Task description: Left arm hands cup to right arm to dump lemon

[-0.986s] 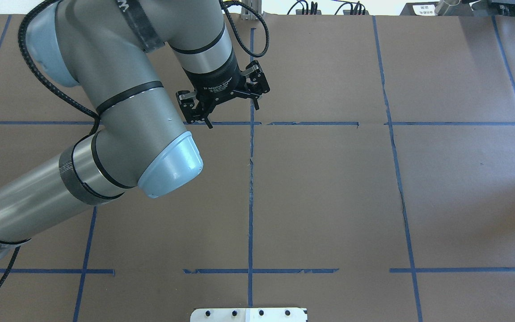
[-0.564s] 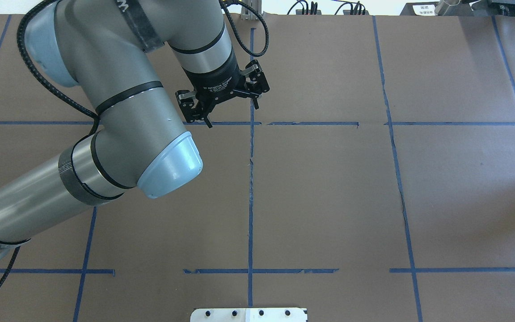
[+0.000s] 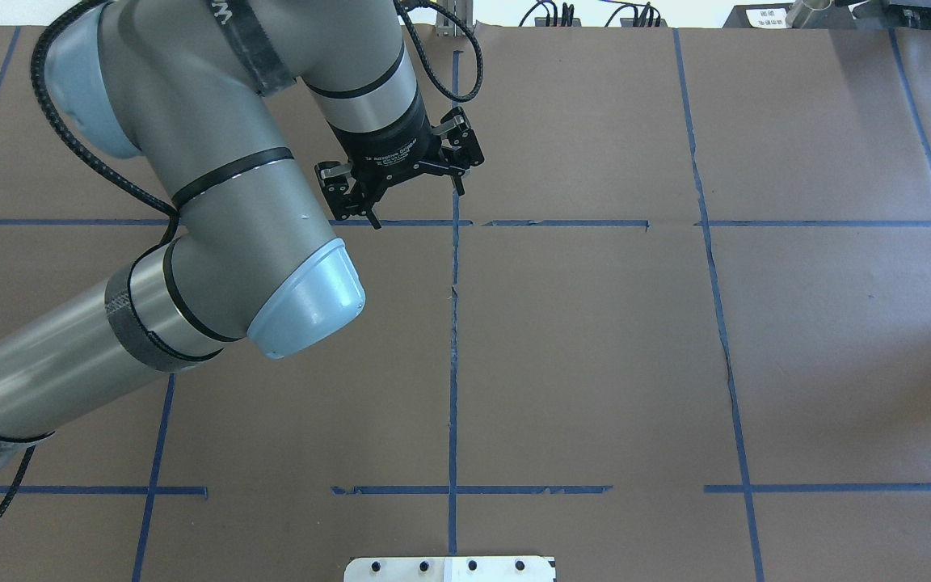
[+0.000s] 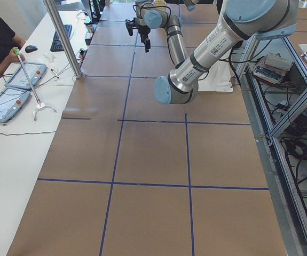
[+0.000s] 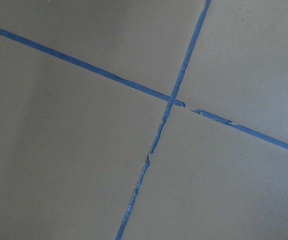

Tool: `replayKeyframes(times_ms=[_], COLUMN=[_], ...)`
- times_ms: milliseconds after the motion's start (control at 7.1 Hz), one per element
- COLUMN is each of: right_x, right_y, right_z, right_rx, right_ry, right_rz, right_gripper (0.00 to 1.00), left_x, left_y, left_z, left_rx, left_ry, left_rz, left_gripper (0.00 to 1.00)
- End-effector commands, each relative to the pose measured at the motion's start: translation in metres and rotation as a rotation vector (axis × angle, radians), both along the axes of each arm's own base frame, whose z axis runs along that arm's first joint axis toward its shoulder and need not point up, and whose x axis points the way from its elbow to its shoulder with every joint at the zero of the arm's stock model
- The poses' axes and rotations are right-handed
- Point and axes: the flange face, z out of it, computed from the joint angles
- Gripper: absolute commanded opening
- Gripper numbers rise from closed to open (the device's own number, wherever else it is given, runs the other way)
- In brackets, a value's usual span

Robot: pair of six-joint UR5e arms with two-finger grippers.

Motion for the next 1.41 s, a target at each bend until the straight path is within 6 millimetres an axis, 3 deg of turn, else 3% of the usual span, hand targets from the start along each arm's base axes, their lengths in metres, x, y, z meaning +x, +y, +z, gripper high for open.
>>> replayKeyframes(times_ms=[0,282,564,705,845,986,1268], right_x=[-0.007,-0.026,-0.051,-0.079,-0.105,-0.126,-0.186], right_y=[-0.010,-0.043,-0.082,-0.106,-0.130,-0.143,-0.166], right_z=[-0.013,-0.047,-0.105,-0.140,-0.189,-0.222,-0.250], right_rx=[0.031,0.075,0.111,0.157,0.186,0.222,0.397], right_ry=[0.105,0.371,0.630,0.820,0.995,1.110,1.436], right_rz=[0.012,0.056,0.065,0.046,0.027,0.011,0.028], right_gripper=[0.02,0.02,0.02,0.03,0.03,0.00,0.00], left_x=[0.001,0.000,-0.001,-0.002,-0.003,-0.006,-0.020], left_y=[-0.001,0.000,0.000,0.000,0.001,0.004,0.016], left_z=[0.003,0.004,0.003,0.002,0.003,0.006,0.011], left_rx=[-0.002,-0.002,0.000,0.001,0.001,0.005,0.021], left_ry=[-0.004,-0.004,-0.002,-0.001,-0.001,0.003,0.023], left_rz=[0.000,0.000,-0.001,-0.001,-0.002,-0.002,-0.001], left_gripper=[1.00,1.00,1.00,1.00,1.00,1.00,1.00])
